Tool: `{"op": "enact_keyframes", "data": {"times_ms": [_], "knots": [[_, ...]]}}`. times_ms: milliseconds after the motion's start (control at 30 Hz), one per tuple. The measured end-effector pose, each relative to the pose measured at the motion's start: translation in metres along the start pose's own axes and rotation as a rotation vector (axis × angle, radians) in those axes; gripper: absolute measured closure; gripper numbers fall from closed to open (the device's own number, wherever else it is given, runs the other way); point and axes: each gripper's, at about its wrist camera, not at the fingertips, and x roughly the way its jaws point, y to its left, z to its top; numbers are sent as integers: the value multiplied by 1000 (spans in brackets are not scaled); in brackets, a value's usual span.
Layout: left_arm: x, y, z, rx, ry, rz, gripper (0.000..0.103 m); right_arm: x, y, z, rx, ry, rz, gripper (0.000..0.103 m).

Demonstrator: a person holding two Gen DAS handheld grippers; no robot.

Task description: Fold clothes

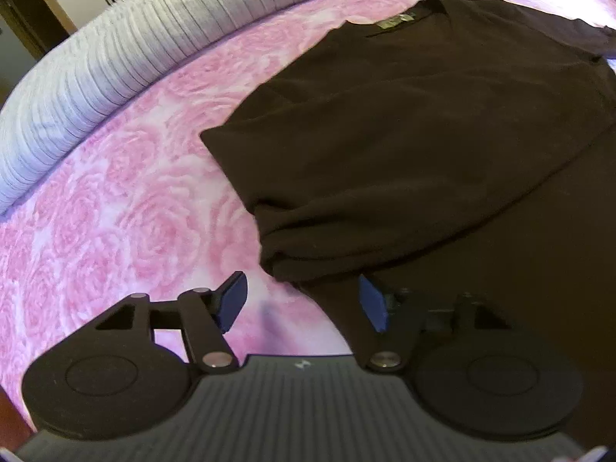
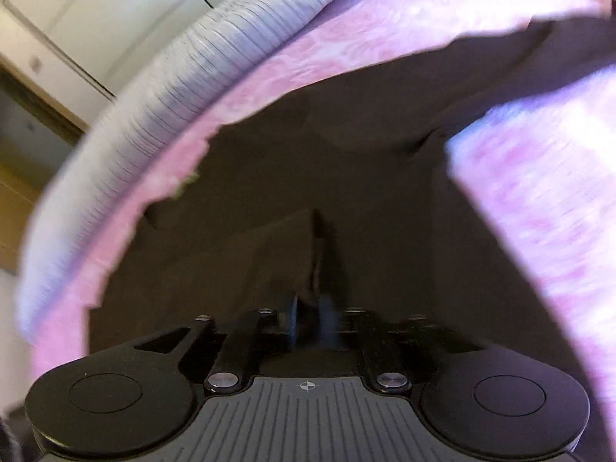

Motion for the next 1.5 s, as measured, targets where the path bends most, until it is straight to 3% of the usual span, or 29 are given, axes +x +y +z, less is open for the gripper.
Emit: {"op": "enact_keyframes", "data": {"times_ms": [33,100,167,267,400,500,600,700,733,767,867,1067,1133,1200,1267,1367,1500], "knots": [[1,1,-1,6,-8,1,46,-7,12,0,-41,-18,-21,50],[3,1,-3,37,-30,-5,57,-14,43,0,-145,-41,28,50],[6,-2,-5,82,-45,-9,78,-22,75,1,-248,-63,76,50],[7,-9,-11,153,-63,11,100,9,145,2,-455,34,272,50],[-4,-21,-22,197,-110,43,103,73,251,-6,-720,227,498,50],[-10,-23,-31,174,-132,42,103,122,326,-24,-937,325,571,50],[-13,-21,-39,126,-150,43,103,166,382,-44,-1107,394,567,50],[-17,-20,-44,86,-171,45,103,207,413,-62,-1199,482,474,50],[-19,-20,-46,72,-178,44,103,219,417,-65,-1201,538,426,61],[-22,-21,-47,57,-187,45,103,224,418,-65,-1196,568,400,100],[-27,-23,-50,26,-201,45,103,231,419,-44,-1089,534,401,101],[-21,-15,-50,-107,-138,-18,103,233,393,-16,-933,397,403,101],[-25,-13,-51,-120,-124,-43,103,223,375,2,-815,346,414,95],[-29,-9,-53,-123,-107,-55,100,203,349,20,-718,304,428,80],[-37,-4,-56,-127,-95,-56,97,173,314,32,-675,257,444,57],[-50,7,-54,-141,-103,-39,94,128,251,33,-704,216,373,48],[-51,18,-25,-143,-143,-16,86,83,146,32,-671,222,180,48]]}}
